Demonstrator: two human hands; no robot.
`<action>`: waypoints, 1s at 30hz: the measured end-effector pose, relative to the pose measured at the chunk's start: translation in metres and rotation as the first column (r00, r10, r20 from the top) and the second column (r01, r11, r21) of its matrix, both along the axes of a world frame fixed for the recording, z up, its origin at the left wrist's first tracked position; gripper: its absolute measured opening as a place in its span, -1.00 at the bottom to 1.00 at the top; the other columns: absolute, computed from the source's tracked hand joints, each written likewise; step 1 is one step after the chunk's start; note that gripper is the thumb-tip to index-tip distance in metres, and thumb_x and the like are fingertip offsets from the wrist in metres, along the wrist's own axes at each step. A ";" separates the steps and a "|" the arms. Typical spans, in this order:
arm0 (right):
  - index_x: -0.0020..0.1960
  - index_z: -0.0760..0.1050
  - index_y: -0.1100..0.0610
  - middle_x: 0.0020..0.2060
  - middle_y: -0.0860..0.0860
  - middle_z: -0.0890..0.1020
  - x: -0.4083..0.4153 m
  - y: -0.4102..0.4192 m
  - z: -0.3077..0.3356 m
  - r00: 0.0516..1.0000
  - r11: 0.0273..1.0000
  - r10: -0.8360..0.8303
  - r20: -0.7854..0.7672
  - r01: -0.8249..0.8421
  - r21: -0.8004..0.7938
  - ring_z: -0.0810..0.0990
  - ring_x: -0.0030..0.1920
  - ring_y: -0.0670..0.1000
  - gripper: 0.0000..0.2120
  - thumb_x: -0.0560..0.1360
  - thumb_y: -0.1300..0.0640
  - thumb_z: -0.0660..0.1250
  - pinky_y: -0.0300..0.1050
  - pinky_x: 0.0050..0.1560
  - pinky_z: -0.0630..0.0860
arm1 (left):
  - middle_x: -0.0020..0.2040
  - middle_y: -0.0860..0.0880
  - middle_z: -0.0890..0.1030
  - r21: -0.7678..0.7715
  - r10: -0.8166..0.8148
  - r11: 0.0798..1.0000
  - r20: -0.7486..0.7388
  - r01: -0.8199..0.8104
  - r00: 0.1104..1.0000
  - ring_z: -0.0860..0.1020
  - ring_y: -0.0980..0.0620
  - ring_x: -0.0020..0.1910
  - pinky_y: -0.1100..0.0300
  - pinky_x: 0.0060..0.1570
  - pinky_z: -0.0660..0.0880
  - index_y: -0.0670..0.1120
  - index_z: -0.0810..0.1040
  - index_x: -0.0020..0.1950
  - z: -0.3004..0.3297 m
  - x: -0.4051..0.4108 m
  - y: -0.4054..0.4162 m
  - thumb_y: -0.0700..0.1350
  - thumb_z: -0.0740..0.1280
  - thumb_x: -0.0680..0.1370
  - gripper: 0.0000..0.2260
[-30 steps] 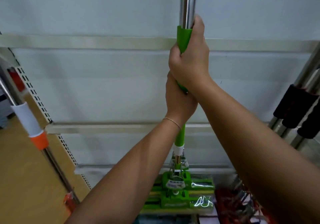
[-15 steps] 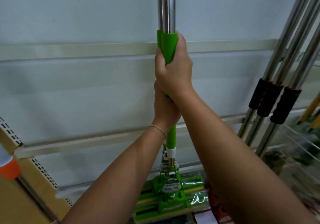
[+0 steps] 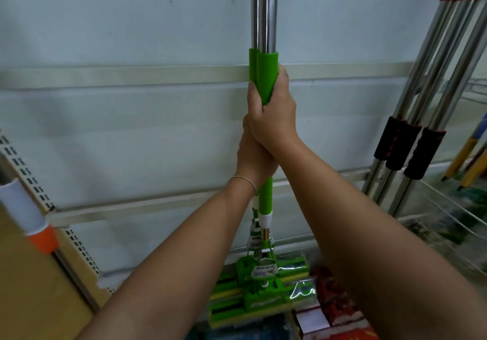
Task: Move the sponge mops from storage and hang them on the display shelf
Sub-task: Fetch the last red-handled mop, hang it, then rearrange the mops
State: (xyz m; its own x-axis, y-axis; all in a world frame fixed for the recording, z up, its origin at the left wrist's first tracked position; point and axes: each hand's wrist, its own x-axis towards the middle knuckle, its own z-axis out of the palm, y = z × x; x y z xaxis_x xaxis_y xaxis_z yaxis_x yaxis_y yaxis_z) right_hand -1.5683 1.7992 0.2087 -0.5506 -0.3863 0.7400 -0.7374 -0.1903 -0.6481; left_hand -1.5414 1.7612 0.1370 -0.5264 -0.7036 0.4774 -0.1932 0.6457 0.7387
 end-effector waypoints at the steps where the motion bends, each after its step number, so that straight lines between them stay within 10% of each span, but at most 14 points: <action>1: 0.49 0.23 0.15 -0.07 0.00 0.53 0.002 0.002 0.000 1.000 1.000 0.008 0.001 -0.008 0.020 0.53 -0.12 0.05 -0.49 0.60 0.07 0.27 -0.06 -0.09 0.49 | 0.01 -0.15 0.59 -0.012 0.003 1.000 0.086 -0.002 0.996 0.57 -0.18 0.01 0.05 -0.15 0.45 -0.19 0.44 0.25 0.004 0.004 -0.001 -0.05 0.24 0.49 -0.62; 9: 0.26 0.37 0.20 0.01 0.17 0.59 0.014 0.038 -0.089 0.989 0.908 -0.070 0.132 0.008 0.419 0.59 0.01 0.22 -0.65 0.63 -0.03 0.19 0.06 -0.05 0.52 | 0.38 -0.29 0.42 0.121 -0.048 0.993 0.396 0.000 0.917 0.46 -0.24 0.32 -0.03 0.28 0.44 -0.21 0.15 0.52 -0.037 0.095 0.003 0.02 0.34 0.55 -0.35; 16: 0.16 0.52 0.28 0.07 0.25 0.62 0.065 0.078 -0.211 0.955 0.399 -0.185 0.233 -0.144 0.906 0.61 0.05 0.26 -0.64 0.56 0.03 0.21 0.09 0.08 0.59 | 0.44 -0.24 0.40 0.266 -0.049 0.954 0.589 -0.137 0.807 0.41 -0.20 0.38 0.10 0.35 0.34 -0.16 0.14 0.57 -0.095 0.193 0.014 -0.04 0.22 0.63 -0.45; 30: 0.51 0.26 0.25 0.42 0.22 0.44 0.228 0.003 -0.205 0.977 0.498 0.114 0.182 -0.215 0.840 0.42 0.41 0.22 -0.41 0.60 -0.05 0.23 -0.02 0.35 0.36 | 0.21 -0.14 0.57 0.405 -0.005 0.899 0.393 -0.168 0.919 0.58 -0.06 0.14 0.03 0.16 0.53 -0.10 0.49 0.35 -0.092 0.353 -0.008 -0.01 0.24 0.63 -0.67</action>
State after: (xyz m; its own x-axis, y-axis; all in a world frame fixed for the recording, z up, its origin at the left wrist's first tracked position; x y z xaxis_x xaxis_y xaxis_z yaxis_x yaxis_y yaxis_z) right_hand -1.3406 1.8018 0.0037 -0.4507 -0.8914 -0.0472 -0.6829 0.3784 -0.6249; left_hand -1.1888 1.7533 0.0454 -0.5353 -0.8390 -0.0981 -0.5488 0.2571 0.7954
